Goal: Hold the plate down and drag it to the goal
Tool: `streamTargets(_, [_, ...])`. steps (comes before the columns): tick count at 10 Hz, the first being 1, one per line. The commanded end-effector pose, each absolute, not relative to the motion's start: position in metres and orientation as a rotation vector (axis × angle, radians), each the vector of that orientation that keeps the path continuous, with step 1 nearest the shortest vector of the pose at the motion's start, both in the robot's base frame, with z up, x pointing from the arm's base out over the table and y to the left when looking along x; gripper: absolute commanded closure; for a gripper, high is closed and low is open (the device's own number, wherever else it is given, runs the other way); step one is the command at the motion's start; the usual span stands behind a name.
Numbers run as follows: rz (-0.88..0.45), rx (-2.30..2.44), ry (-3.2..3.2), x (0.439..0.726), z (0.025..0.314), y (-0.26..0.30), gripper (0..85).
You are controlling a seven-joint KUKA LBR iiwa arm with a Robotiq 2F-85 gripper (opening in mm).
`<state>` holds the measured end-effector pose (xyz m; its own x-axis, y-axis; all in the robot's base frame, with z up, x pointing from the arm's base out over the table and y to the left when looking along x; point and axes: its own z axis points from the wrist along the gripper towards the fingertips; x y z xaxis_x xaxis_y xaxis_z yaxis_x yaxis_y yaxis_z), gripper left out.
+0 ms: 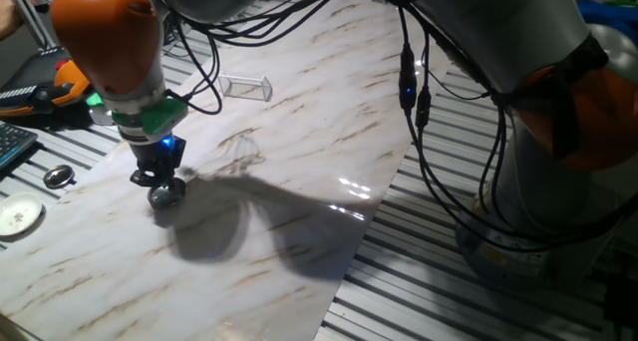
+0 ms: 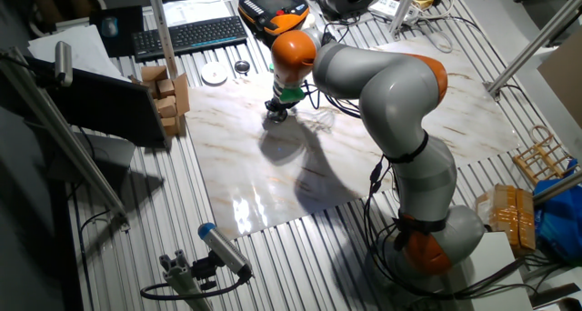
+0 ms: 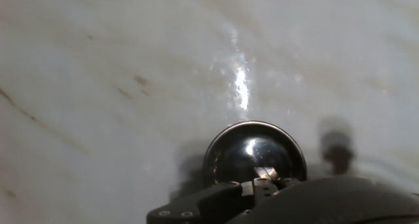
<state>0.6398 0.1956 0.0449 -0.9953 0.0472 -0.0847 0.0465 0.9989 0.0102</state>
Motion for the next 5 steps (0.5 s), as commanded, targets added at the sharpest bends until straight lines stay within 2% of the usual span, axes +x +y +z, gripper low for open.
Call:
streamTargets(1, [0.027, 0.073, 3.061, 0.6401, 0.0457, 0.1956, 85.0])
streamTargets(5, [0.019, 0.051, 3.063, 0.6406, 0.0375, 0.1871, 85.0])
